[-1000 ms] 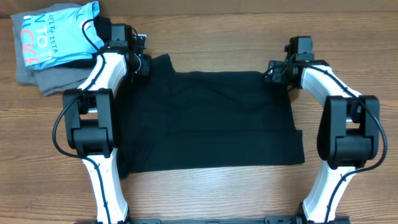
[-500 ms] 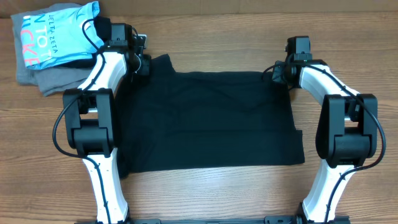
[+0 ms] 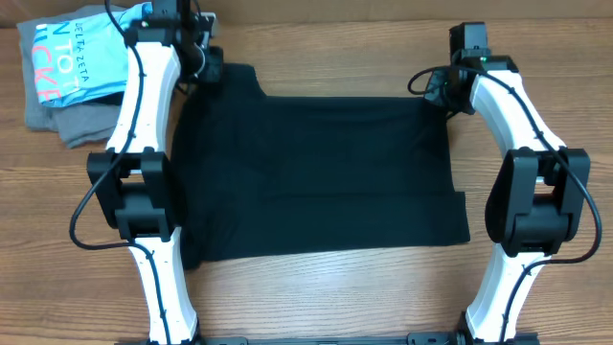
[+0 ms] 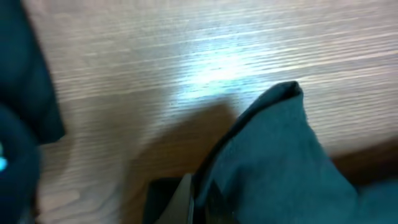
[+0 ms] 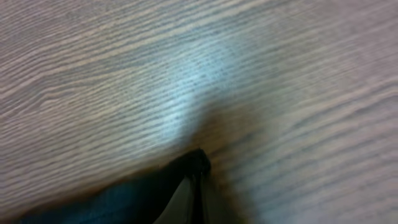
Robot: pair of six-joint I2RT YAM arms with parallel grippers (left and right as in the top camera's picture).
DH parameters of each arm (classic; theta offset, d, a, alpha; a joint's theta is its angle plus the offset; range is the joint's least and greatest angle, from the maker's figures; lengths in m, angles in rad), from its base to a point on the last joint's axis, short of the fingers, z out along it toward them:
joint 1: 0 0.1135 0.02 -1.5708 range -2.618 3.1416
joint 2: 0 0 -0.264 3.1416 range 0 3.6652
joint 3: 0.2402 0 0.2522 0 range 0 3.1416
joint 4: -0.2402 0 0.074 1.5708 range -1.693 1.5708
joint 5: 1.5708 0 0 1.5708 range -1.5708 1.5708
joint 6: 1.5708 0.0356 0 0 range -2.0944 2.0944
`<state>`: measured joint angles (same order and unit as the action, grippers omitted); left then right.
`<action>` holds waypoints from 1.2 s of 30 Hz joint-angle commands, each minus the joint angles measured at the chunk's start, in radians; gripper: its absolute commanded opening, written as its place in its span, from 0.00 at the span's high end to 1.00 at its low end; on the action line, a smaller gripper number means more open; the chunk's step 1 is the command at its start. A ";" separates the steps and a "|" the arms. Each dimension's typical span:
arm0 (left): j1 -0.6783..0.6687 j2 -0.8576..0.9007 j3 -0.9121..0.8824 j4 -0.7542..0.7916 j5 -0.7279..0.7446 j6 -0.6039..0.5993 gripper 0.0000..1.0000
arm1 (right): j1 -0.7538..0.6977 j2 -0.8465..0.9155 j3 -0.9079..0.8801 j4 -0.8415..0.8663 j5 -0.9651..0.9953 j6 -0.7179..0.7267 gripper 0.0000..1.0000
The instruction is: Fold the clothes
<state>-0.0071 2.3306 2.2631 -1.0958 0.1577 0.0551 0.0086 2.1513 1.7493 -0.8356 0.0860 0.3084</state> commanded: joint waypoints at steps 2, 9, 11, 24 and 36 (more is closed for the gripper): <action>-0.001 -0.010 0.119 -0.120 0.003 -0.016 0.96 | -0.004 -0.042 0.038 -0.066 0.018 0.082 0.96; 0.000 -0.010 0.148 -0.374 0.003 -0.045 0.96 | -0.004 -0.100 0.038 -0.207 0.018 0.188 0.96; 0.000 -0.010 0.148 -0.432 -0.005 -0.048 0.96 | -0.004 -0.125 0.038 -0.254 0.018 0.209 0.96; 0.009 -0.011 0.089 -0.594 -0.114 -0.137 0.96 | -0.032 -0.210 0.028 -0.616 -0.010 0.321 0.96; 0.008 -0.154 -0.262 -0.595 -0.105 -0.116 0.96 | -0.032 -0.211 0.019 -0.693 -0.013 0.322 0.96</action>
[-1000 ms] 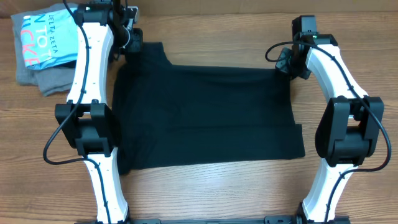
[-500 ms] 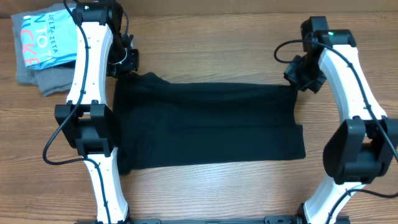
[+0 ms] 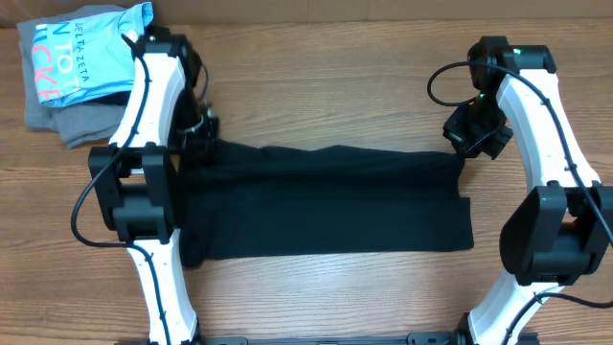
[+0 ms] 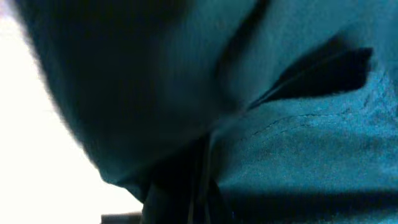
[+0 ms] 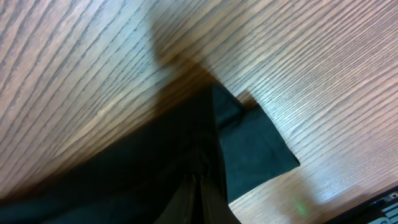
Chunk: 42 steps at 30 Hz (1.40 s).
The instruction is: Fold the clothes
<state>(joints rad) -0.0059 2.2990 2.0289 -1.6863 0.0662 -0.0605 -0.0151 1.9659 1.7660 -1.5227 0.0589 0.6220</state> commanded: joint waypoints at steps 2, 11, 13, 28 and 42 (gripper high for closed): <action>0.007 -0.169 -0.045 -0.004 0.001 0.021 0.96 | -0.007 -0.025 0.001 -0.015 0.014 0.008 0.96; 0.007 -0.282 -0.224 -0.001 0.016 0.031 0.96 | -0.006 -0.087 -0.069 -0.042 0.030 0.085 0.96; 0.007 -0.282 -0.286 0.033 0.025 0.032 0.96 | -0.006 -0.124 -0.105 -0.034 0.030 0.084 0.96; 0.006 -0.282 -0.645 0.265 0.164 0.030 0.96 | -0.007 -0.165 -0.383 0.151 0.018 0.060 0.96; 0.005 -0.282 -0.772 0.336 0.135 -0.045 0.96 | -0.042 -0.165 -0.511 0.232 0.018 0.089 0.92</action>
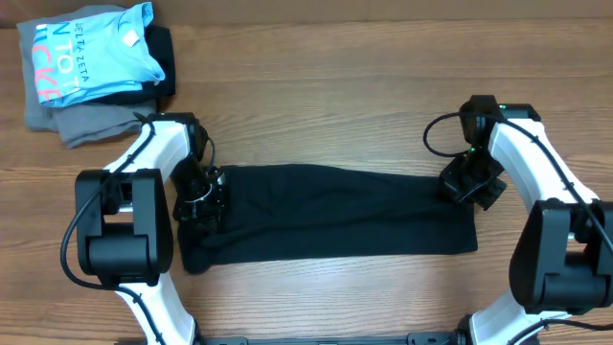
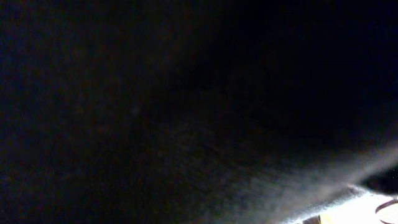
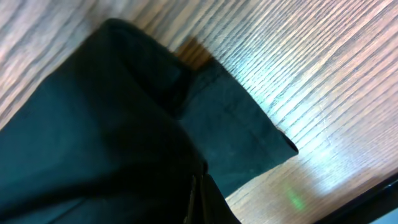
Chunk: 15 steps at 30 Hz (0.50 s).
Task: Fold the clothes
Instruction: 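Press the folded strip down and release both grippers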
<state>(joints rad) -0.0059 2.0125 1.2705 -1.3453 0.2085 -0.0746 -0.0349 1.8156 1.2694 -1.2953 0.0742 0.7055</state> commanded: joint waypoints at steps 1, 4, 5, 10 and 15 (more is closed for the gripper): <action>0.005 0.005 -0.013 -0.008 -0.006 -0.031 0.96 | -0.027 -0.015 -0.015 0.004 0.003 -0.001 0.76; 0.005 0.005 -0.013 -0.016 -0.006 -0.031 0.83 | -0.027 -0.015 -0.014 -0.006 0.003 -0.006 0.03; 0.005 0.005 -0.013 -0.016 -0.006 -0.031 0.73 | -0.027 -0.015 -0.015 -0.008 0.003 -0.006 0.00; 0.005 0.005 0.010 -0.043 -0.006 -0.034 0.44 | -0.026 -0.015 -0.013 -0.002 0.003 -0.006 0.00; 0.005 -0.037 0.103 -0.105 -0.009 -0.040 0.36 | -0.026 -0.015 0.005 0.011 -0.030 -0.059 0.00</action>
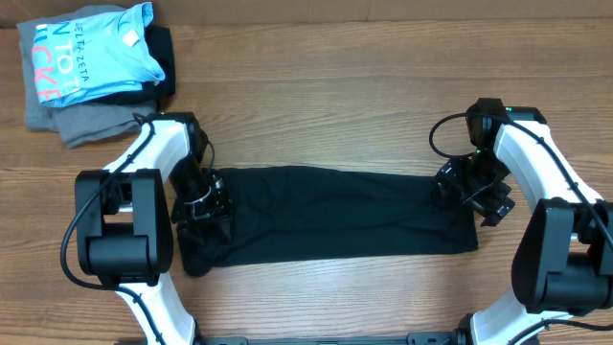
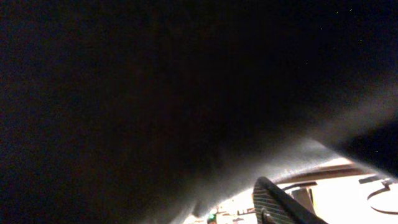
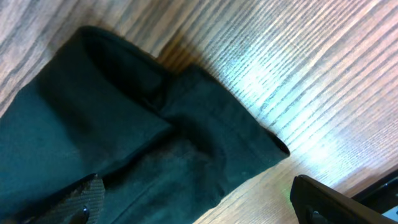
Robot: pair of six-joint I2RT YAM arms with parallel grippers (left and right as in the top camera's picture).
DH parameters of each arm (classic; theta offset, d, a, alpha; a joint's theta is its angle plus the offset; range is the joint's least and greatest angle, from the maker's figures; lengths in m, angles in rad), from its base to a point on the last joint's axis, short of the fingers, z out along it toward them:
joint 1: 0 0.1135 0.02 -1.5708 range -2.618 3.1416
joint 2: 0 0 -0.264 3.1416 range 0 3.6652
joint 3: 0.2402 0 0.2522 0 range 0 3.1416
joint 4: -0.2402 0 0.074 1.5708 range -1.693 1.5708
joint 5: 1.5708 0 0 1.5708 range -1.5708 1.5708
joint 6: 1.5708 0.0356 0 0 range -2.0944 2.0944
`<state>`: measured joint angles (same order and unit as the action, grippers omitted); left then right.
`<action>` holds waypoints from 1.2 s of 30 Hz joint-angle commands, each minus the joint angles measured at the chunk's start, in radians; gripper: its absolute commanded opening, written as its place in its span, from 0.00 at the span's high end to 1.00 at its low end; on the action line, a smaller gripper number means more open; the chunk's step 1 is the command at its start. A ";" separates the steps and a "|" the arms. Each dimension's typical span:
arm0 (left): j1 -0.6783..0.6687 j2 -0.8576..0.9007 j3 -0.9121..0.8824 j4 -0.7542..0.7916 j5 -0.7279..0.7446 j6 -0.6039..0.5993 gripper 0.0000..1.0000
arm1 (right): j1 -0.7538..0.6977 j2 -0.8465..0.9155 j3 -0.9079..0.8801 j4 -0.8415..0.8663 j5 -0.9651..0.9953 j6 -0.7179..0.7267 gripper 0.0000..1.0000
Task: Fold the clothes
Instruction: 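Press the folded strip down and release both grippers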
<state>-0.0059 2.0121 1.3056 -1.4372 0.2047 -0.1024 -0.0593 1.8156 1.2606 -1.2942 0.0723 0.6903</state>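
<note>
The black garment lies on the table as a long band folded in half, far edge brought over the near part. My left gripper sits low on its left end. The left wrist view is filled by dark cloth, with one finger off to the right and nothing seen held. At the right end my right gripper stands open. Its fingers straddle the folded corner and grip nothing.
A stack of folded clothes rests at the far left corner: a blue printed shirt on a grey one, with a black piece beside it. Bare wooden table surrounds the garment.
Both grippers have let go of the garment's edge and stand open over its ends. The right one has shifted slightly toward the near side. The folded band lies as before.
The garment first lay spread flat, with both grippers shut on its far corners. Later the far edge was raised and drawn toward the near side. Then it lay down on the near half as a band, and now both corners are released.
</note>
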 commanded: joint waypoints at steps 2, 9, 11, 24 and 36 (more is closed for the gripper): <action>0.005 -0.086 0.116 -0.023 -0.001 -0.018 0.25 | -0.002 -0.015 0.018 0.030 -0.095 -0.120 0.00; -0.044 -0.261 0.154 0.004 0.044 0.006 0.00 | -0.001 -0.015 0.015 0.076 -0.270 -0.273 0.00; -0.071 -0.272 0.154 0.019 0.053 0.010 0.00 | 0.002 -0.015 0.013 0.096 -0.278 -0.272 0.13; -0.154 -0.206 -0.039 0.277 0.059 -0.011 0.96 | 0.113 -0.014 0.008 0.150 -0.264 -0.267 0.82; -0.122 0.003 -0.045 0.309 0.048 -0.005 0.96 | 0.121 -0.013 -0.100 0.264 -0.220 -0.200 0.84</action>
<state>-0.1345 1.9812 1.2655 -1.1282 0.2546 -0.1059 0.0666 1.8156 1.2003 -1.0485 -0.1650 0.4755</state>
